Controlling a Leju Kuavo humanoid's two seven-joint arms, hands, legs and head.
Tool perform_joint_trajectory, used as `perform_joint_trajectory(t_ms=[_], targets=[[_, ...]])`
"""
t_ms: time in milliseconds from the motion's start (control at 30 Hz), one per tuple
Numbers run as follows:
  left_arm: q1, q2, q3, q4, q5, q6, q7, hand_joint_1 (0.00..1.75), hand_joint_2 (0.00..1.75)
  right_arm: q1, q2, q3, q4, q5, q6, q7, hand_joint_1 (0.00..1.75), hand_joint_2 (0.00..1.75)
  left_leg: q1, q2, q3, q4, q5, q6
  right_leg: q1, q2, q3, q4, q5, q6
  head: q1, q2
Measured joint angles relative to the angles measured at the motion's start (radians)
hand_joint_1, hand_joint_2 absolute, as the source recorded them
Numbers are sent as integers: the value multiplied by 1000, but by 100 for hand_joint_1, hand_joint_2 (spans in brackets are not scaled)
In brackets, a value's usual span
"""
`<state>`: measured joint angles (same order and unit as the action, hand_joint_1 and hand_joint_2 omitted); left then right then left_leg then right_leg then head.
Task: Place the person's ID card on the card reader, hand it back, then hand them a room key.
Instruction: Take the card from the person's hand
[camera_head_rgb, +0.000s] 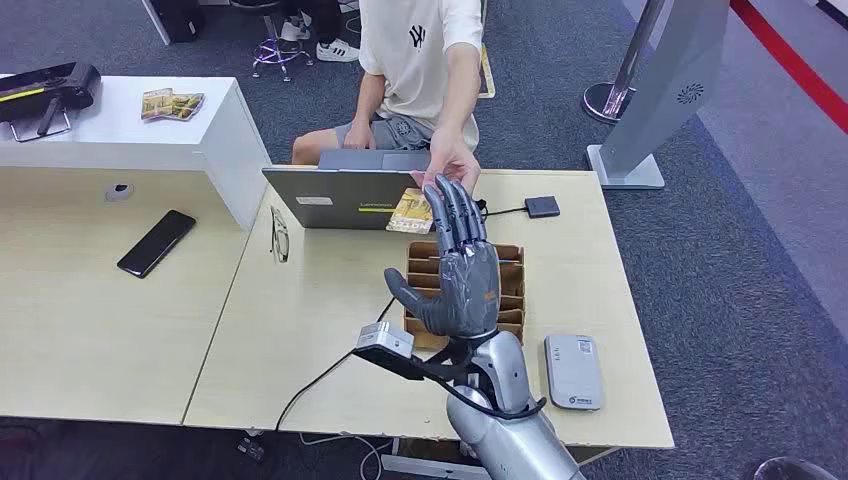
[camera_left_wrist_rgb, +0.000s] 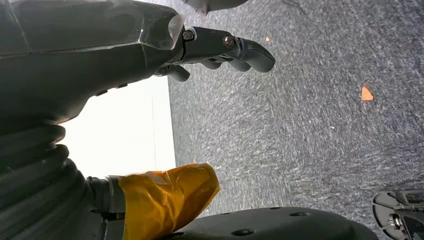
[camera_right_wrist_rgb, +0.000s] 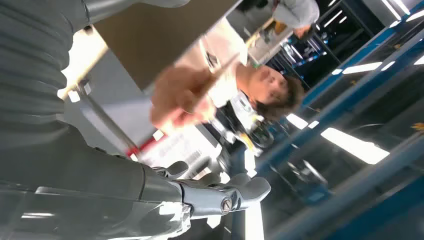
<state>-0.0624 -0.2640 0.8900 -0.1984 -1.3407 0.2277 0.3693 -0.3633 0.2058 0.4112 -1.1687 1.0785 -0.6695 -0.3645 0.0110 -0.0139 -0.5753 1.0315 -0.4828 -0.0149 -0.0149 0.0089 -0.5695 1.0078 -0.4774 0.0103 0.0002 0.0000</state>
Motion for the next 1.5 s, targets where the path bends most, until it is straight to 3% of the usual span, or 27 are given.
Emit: perform_joint_trajectory(t_ms=[267,433,467,600,633,800,1500], targets=[[-3,1,-20,0,-27,-11,0,0,175,-69,9,-65,45,232,-1,40,0,175,0,0,0,0,0,0,0,0,0,0,0,0,0,0],[-4,1,-27,0,-33,-16,0,0,175,-98,12,-93,58,291,-1,62,0,175,0,0,0,0,0,0,0,0,0,0,0,0,0,0],[-4,1,-28,0,-35,-17,0,0,175,-102,12,-95,59,304,-1,70,7,175,0,0,0,0,0,0,0,0,0,0,0,0,0,0],[-5,1,-30,0,-41,-18,0,0,175,-127,12,-100,65,349,-1,104,154,175,0,0,0,0,0,0,0,0,0,0,0,0,0,0],[-5,1,-30,0,-41,-18,0,0,175,-133,12,-101,67,353,-1,108,159,175,0,0,0,0,0,0,0,0,0,0,0,0,0,0],[-5,1,-33,0,-41,-18,0,0,175,-144,12,-103,76,356,-1,111,174,175,0,0,0,0,0,0,0,0,0,0,0,0,0,0],[-5,1,-34,0,-39,-18,0,0,175,-146,12,-103,103,345,-1,121,175,175,0,0,0,0,0,0,0,0,0,0,0,0,0,0]])
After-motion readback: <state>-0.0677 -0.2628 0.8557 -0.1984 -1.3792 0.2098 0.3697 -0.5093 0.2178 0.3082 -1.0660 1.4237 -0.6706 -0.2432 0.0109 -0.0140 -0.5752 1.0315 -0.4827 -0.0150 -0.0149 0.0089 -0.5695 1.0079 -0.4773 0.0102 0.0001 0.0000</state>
